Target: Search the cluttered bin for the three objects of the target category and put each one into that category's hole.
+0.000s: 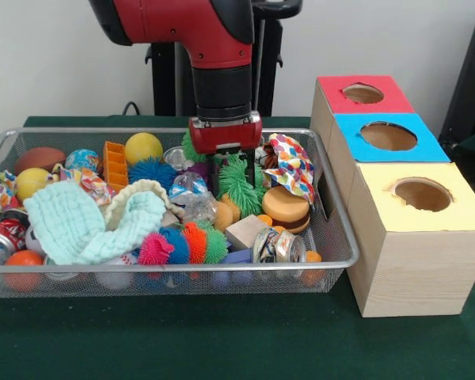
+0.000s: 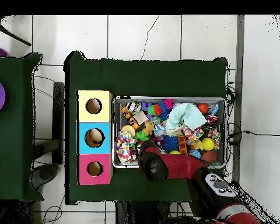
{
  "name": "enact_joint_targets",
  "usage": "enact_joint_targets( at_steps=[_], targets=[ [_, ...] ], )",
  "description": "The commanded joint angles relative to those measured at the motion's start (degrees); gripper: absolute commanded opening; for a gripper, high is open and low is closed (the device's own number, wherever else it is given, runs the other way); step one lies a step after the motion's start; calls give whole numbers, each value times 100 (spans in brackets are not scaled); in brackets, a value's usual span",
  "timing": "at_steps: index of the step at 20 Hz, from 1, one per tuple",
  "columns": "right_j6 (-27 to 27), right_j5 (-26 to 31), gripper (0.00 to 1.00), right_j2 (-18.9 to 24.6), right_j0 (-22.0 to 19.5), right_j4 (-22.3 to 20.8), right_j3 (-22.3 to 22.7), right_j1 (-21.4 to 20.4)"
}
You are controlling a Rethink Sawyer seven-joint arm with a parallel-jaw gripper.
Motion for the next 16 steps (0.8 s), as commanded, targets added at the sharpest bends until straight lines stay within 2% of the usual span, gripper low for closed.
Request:
enact_joint_targets(
  at_steps=[1, 4, 11, 16],
  targets=[
    [527, 177, 100, 366, -332, -62, -592, 87],
    [453, 346, 100, 421, -416, -60, -537, -9],
    [619, 273, 100, 298, -208, 70, -489, -110],
    [822, -134, 100, 187, -17, 150, -646, 209]
  ],
)
